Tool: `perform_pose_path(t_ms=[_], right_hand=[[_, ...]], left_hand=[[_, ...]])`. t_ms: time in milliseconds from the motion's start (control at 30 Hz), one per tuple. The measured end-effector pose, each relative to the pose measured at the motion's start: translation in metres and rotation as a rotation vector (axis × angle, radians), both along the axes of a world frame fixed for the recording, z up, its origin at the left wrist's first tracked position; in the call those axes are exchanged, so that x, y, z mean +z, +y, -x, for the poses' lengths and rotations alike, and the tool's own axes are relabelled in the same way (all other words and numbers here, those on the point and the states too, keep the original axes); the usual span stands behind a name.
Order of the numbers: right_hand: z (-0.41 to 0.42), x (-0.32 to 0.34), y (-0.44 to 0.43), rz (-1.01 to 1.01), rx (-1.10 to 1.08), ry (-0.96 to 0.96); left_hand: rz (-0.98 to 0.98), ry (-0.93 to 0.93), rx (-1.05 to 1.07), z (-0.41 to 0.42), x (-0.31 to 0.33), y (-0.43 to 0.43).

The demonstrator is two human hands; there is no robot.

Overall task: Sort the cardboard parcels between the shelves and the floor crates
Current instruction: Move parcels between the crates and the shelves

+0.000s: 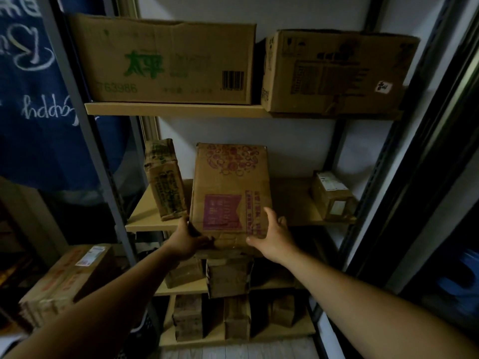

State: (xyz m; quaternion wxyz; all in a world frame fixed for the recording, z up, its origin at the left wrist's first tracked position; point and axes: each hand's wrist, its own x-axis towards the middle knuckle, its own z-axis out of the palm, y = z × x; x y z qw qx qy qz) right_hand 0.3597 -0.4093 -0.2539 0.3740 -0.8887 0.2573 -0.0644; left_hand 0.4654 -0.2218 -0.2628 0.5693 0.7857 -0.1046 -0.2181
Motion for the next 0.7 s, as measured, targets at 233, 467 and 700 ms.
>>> perform_pose_path(t_ms=[233, 467, 700], right_hand=[[-0.002, 0.026, -0.012, -0.119, -0.020, -0.214], [-0.011, 0.037, -0.016, -0.239, -0.119, -0.269], [-0.013, 0.055, -0.017, -0.378, -0.089, -0.348]], left_hand=[[0.097, -0.007, 0.146, -0.002, 0.032, -0.011], [0.043, -0.086, 0.059, -0.007, 0.049, -0.008], [0.127, -0.084, 0.094, -0.015, 0.055, -0.010]])
